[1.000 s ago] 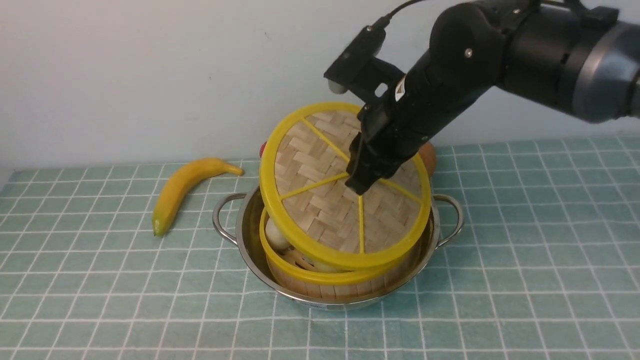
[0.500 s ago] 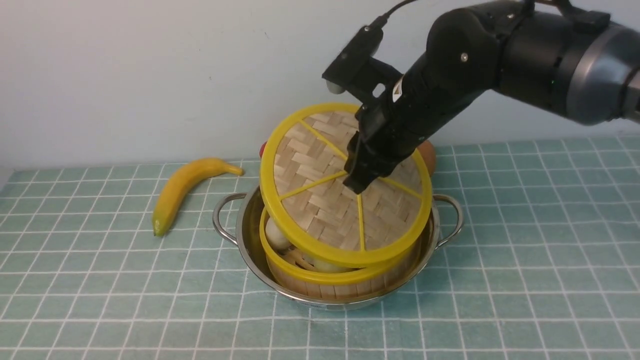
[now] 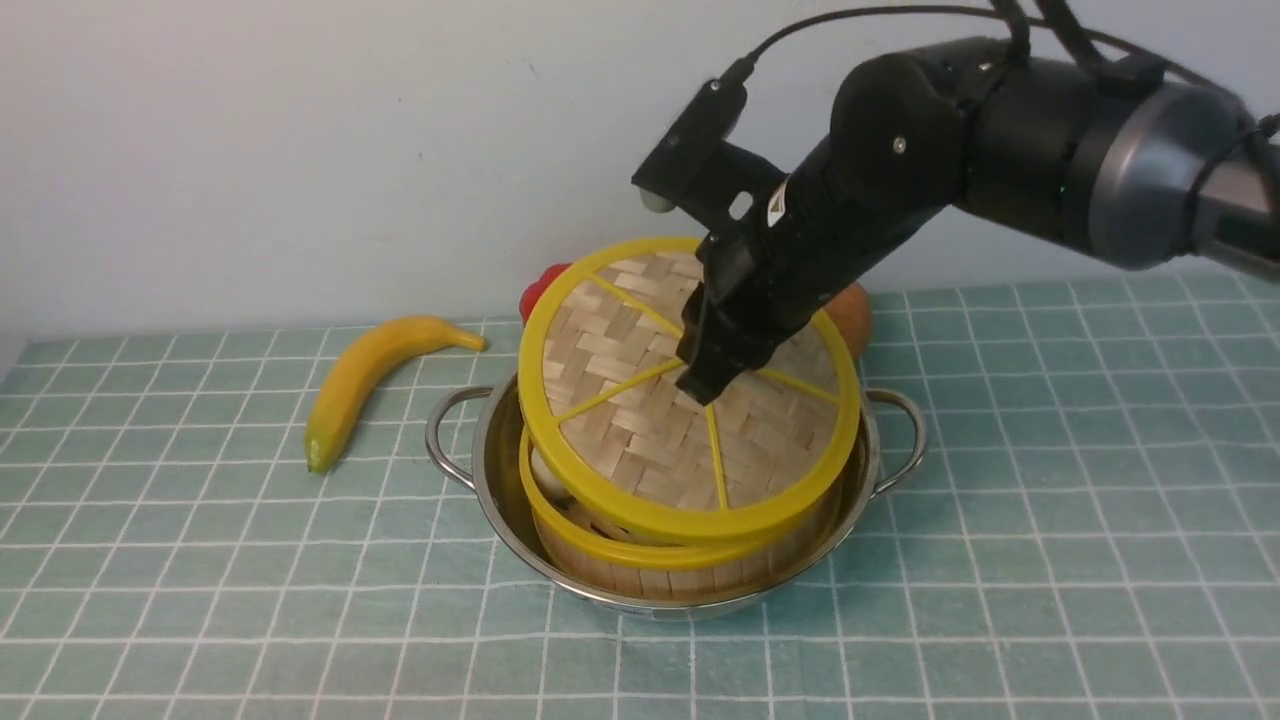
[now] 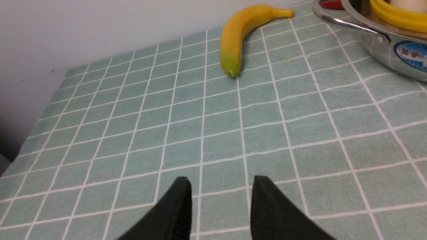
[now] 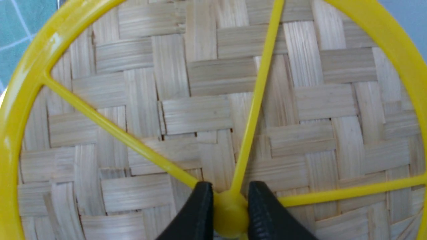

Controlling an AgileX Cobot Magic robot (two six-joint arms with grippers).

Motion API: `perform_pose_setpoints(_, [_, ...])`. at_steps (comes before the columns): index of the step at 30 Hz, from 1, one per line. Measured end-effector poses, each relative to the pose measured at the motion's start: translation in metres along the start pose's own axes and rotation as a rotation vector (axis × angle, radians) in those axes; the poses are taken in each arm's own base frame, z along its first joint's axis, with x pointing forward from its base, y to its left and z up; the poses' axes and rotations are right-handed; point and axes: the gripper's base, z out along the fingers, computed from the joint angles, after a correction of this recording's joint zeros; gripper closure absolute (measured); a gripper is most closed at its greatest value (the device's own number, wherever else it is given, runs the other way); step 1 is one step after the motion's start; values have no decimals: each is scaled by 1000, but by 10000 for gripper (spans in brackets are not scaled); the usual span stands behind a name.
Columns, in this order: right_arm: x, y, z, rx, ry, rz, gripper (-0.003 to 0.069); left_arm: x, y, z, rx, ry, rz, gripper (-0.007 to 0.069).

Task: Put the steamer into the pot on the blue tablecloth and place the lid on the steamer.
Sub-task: 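Place the bamboo steamer lid onto the steamer basket in the pot with the right gripper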

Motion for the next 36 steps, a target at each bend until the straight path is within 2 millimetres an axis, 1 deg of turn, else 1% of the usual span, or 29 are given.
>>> perform_pose_setpoints(4, [3, 0, 11, -10, 12, -7, 513, 0, 0, 0, 0, 0, 0, 382])
perform_pose_setpoints(14, [0, 1, 14, -25, -30, -76, 513, 0, 0, 0, 0, 0, 0, 382])
perform_pose_setpoints(24, [2, 1, 32, -27, -41, -141, 513, 0, 0, 0, 0, 0, 0, 382])
perform_pose_setpoints(36, [-5, -1, 29, -13, -67, -186, 514, 0, 0, 0, 0, 0, 0, 382])
